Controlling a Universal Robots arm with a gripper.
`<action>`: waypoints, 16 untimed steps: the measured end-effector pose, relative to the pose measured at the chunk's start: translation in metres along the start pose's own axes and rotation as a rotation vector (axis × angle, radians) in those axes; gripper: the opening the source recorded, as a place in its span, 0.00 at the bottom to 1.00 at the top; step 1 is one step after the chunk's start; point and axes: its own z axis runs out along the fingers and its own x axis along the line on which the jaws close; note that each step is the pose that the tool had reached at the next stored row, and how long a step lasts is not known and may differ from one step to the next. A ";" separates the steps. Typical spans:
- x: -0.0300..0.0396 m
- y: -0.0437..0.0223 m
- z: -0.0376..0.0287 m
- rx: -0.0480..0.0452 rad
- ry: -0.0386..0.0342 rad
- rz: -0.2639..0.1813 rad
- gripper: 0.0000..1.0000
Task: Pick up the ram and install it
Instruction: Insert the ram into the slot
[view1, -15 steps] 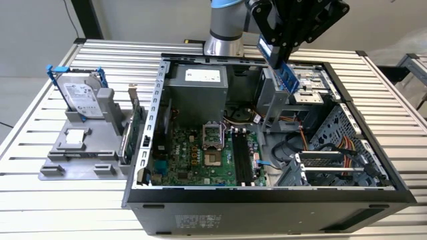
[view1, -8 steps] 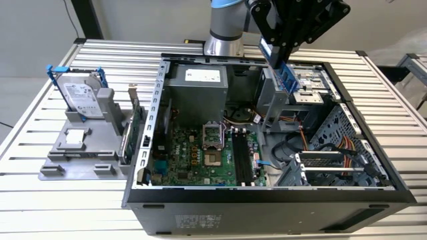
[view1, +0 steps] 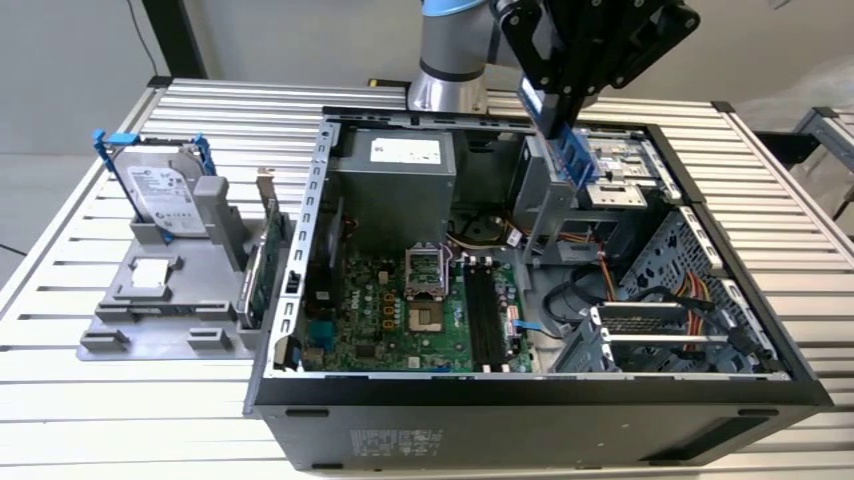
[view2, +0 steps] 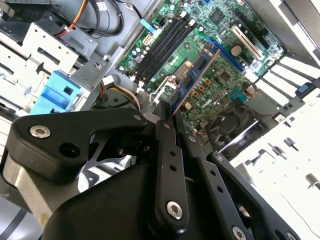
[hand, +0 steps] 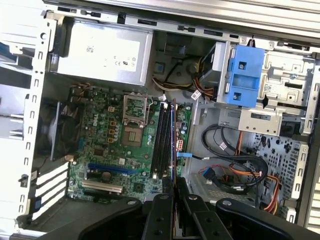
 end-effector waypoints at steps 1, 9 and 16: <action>0.0000 0.0000 0.0004 0.0001 0.0000 0.000 0.00; 0.0000 -0.0001 0.0046 0.0000 -0.0001 0.003 0.00; 0.0000 -0.0001 0.0096 0.0000 0.0000 0.004 0.00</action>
